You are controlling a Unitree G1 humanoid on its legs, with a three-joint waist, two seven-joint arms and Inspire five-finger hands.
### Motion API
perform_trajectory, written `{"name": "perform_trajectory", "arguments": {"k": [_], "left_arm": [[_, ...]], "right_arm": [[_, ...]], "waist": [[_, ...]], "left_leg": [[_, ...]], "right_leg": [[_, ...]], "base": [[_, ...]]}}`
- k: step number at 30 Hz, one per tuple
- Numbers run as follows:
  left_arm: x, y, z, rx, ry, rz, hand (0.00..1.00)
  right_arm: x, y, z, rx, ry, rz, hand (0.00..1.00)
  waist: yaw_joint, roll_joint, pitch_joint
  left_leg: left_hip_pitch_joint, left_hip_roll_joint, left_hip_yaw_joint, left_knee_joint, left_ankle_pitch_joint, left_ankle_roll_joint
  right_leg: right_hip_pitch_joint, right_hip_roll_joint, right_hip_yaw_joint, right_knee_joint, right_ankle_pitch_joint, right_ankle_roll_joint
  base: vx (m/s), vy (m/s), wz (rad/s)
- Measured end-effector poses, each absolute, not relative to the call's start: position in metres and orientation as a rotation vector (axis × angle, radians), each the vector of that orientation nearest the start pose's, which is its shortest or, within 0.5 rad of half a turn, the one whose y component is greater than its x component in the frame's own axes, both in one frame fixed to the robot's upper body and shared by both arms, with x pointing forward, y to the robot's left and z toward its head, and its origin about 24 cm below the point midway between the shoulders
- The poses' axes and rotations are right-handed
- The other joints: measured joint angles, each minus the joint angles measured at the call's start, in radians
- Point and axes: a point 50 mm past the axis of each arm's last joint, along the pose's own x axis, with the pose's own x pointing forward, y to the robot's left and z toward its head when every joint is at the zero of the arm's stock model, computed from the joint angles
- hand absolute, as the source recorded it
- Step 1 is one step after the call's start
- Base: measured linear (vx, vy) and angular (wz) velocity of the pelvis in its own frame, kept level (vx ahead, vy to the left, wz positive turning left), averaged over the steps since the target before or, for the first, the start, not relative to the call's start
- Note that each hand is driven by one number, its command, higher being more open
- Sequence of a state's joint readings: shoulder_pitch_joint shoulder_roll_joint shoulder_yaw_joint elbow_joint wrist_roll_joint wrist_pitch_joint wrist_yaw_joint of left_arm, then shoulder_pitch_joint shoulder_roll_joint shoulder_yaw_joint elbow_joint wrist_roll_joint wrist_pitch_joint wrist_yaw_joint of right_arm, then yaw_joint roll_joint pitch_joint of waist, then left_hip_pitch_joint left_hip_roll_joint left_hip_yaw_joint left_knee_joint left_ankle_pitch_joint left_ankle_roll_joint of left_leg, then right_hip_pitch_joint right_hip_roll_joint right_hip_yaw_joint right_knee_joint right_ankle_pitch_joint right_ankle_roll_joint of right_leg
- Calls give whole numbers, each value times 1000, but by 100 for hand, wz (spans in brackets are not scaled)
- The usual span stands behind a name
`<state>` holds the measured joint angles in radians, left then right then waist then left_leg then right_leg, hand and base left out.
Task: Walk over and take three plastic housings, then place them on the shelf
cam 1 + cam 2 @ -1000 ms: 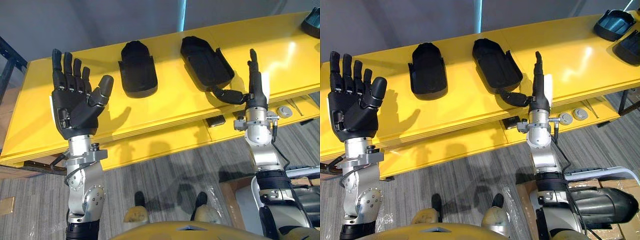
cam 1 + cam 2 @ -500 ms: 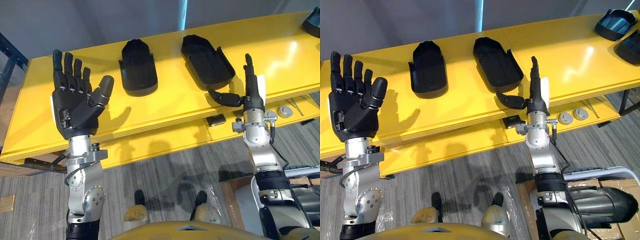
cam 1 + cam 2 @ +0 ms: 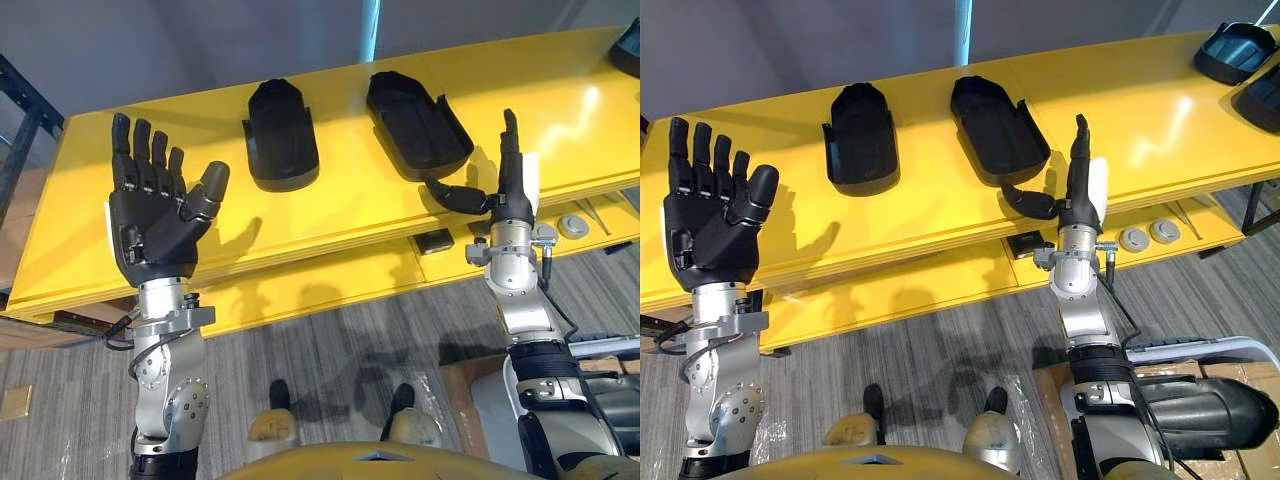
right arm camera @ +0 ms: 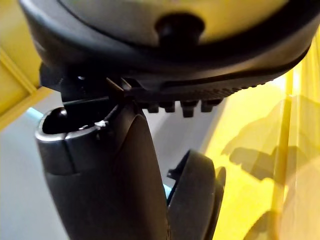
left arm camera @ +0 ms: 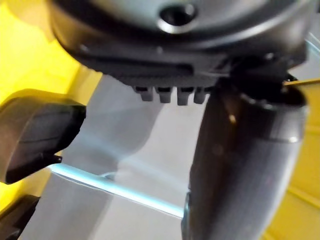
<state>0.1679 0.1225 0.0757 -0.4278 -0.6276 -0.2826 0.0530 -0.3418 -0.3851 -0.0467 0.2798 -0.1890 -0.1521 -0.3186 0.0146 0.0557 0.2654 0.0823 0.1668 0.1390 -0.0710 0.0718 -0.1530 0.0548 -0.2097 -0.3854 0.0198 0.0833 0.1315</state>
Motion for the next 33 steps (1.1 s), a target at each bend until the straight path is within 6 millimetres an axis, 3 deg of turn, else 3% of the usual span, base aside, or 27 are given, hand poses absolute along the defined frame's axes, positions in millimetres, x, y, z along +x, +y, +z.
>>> {"name": "perform_trajectory", "arguments": {"k": [9,33], "left_arm": [[203,202,128,-490,-545,110,100],[199,201,120,-484,-503,105,100]], "right_arm": [[317,-232,122,-515,-328,-343,100],[326,-230,112,-513,-284,-375,100]], "waist": [[9,1,1],[14,16,6]], "left_leg": [[1,-2,-9,0,4,1],[-1,-4,-28,-4,23,3]], "right_leg": [[6,-4,-10,3,0,0],[16,-8,-31,13,-1,-1]], "base": [[-2,0,2],[-4,-1,2]]}}
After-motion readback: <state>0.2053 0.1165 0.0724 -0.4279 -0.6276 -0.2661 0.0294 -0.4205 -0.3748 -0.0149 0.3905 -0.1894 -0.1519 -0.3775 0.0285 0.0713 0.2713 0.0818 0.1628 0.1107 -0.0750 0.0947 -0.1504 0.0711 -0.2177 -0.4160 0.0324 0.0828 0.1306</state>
